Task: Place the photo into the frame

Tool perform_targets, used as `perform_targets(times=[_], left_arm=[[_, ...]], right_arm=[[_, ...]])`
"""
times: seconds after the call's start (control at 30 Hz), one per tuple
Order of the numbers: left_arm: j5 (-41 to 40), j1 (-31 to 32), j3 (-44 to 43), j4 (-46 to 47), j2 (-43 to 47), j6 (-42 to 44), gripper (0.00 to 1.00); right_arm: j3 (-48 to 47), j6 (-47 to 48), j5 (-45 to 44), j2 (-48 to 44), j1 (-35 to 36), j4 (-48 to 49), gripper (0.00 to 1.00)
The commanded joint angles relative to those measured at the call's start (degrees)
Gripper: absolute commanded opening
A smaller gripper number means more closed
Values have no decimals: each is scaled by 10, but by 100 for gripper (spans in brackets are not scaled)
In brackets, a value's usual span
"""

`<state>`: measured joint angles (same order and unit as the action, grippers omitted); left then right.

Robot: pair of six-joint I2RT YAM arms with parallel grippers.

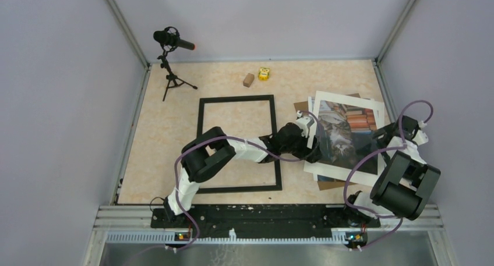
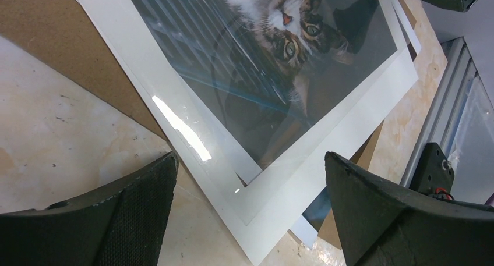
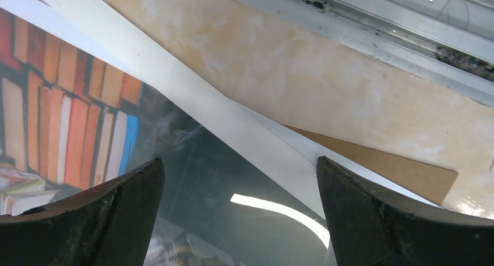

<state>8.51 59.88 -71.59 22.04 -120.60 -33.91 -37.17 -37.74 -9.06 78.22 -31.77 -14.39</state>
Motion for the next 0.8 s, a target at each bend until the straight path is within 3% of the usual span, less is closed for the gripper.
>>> perform_targets(times=[0.0, 0.27, 0.47, 0.63, 0.77], left_arm=[[-7, -1, 10, 5, 28, 0, 99], [45, -17, 41, 28, 55, -50, 98], [68, -17, 44, -4, 89, -73, 98], [161, -15, 61, 67, 73, -145, 98], [168, -14, 68, 83, 69, -163, 98]], right_arm=[[21, -2, 95, 30, -2, -3, 99], [20, 4, 123, 35, -2, 2, 99], [17, 5, 134, 42, -2, 2, 99], [11, 8, 138, 52, -2, -6, 99], [10, 8, 137, 48, -2, -8, 99]])
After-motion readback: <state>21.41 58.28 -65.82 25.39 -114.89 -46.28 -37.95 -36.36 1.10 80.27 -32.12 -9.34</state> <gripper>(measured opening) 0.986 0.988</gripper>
